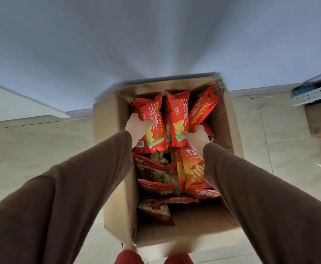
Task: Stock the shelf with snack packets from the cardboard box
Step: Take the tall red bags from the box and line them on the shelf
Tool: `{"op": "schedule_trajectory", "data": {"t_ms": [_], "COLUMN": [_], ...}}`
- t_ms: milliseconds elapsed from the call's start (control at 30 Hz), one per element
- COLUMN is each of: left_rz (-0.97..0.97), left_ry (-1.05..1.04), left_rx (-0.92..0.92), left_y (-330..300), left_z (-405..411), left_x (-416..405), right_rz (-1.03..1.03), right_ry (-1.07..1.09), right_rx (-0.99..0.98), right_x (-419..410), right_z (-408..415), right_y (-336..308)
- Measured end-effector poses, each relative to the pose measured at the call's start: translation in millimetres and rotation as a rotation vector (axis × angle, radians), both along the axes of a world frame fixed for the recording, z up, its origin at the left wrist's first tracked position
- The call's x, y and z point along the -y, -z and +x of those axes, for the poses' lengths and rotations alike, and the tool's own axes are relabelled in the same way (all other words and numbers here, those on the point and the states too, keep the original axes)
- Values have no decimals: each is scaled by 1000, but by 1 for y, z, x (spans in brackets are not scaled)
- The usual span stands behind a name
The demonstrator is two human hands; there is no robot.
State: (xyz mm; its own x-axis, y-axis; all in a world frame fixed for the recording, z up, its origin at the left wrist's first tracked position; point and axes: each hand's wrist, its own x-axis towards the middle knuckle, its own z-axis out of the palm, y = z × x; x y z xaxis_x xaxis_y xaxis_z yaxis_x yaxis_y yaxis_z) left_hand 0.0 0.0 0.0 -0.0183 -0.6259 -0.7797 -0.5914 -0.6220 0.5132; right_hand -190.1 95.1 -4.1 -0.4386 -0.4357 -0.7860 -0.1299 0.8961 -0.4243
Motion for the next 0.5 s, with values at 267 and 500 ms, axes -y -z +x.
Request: {"op": "schedule_trajectory", "data": {"t_ms": [267, 500], "left_rz": [1, 136], "left_ry": [-5, 28], "left_rx": [19, -64], "left_y": [53, 64], "left_z": [-15, -19], "left_x": [14, 4], "right_rz": [-15, 43], "right_ry": [44, -72], "right_rx": [73, 39], "right_x": [8, 2], "right_z": [-2, 9], "right_y": [57, 61]}}
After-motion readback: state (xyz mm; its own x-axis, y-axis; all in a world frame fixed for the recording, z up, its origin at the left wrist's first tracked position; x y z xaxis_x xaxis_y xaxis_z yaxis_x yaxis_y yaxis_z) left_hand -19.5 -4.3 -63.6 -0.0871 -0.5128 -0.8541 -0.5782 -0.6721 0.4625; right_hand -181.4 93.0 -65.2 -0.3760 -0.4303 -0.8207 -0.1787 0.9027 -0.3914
